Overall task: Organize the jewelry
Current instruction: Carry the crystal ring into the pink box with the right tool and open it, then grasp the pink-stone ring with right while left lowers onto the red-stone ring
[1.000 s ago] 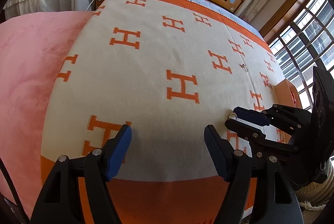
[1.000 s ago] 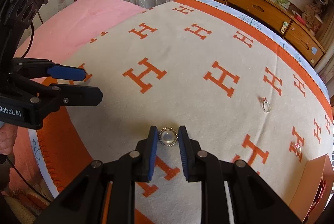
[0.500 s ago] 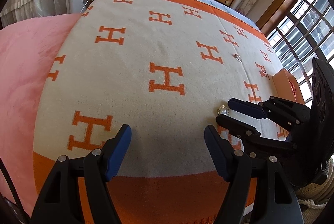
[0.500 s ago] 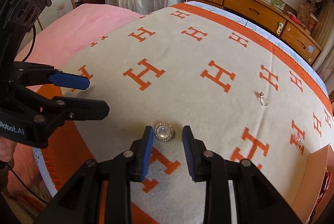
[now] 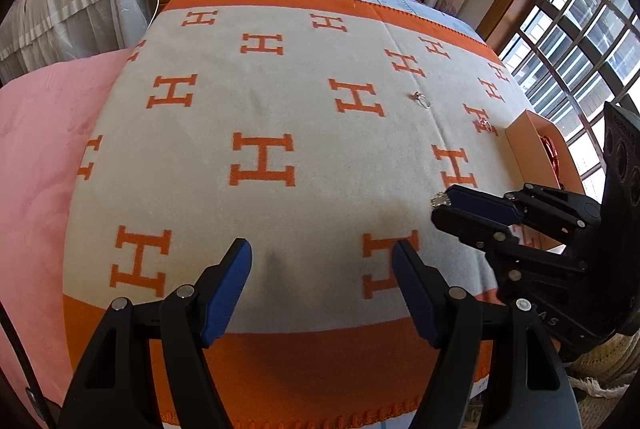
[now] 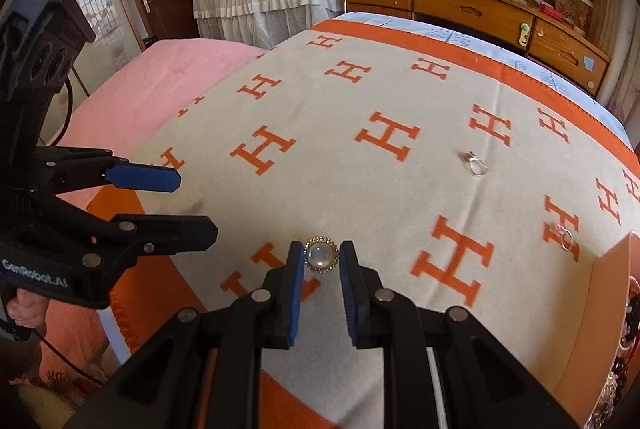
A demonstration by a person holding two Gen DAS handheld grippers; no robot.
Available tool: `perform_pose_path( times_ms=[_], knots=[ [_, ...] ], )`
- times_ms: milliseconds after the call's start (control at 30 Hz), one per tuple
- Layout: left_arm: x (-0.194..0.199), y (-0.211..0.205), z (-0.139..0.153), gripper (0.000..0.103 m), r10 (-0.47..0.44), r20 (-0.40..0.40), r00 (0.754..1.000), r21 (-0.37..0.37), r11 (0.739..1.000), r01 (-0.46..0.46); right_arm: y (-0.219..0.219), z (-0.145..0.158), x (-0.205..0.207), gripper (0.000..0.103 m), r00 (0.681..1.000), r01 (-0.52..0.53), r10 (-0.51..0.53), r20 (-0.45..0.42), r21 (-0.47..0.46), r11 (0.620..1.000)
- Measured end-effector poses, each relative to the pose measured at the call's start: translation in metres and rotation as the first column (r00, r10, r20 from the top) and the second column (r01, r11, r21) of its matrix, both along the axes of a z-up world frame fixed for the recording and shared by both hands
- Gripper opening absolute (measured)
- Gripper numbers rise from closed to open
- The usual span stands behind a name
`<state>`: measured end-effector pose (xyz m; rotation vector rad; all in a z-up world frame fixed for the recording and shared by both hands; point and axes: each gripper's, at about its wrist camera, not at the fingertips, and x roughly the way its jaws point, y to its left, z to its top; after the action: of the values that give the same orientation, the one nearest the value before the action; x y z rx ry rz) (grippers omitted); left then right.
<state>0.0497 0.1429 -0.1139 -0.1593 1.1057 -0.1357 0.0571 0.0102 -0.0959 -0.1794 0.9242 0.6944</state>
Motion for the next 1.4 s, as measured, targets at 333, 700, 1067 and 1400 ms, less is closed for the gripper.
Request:
perform_pose_path(
  times_ms=[333, 700, 1067, 1400],
  knots=[
    [0.039, -0.084, 0.02, 0.071, -0.135, 0.034, 0.99, 0.048, 0.99, 0.134, -0.142, 0.052, -0.014, 0.018, 0.955, 0.278, -0.29, 0.07, 0.136, 0.951],
    [0.107, -0.123, 0.027, 0.071, -0.13, 0.021, 0.991, 0.077, 0.989, 0.128, -0.205, 0.05, -0.003, 0.021, 0.904, 0.42, -0.417, 0.097, -0.012, 0.908],
    [0.154, -0.122, 0.011, 0.071, -0.054, -0.086, 0.995, 0.04, 0.998, 0.058, -0.184, 0.059, 0.049, 0.027, 0.96, 0.266, -0.265, 0.094, -0.001, 0.964],
    [0.191, -0.108, -0.016, 0.064, 0.082, -0.24, 0.967, 0.015, 0.997, -0.081, -0.122, 0.038, 0.134, 0.027, 0.995, -0.009, 0.001, -0.101, -0.08, 0.997]
  ],
)
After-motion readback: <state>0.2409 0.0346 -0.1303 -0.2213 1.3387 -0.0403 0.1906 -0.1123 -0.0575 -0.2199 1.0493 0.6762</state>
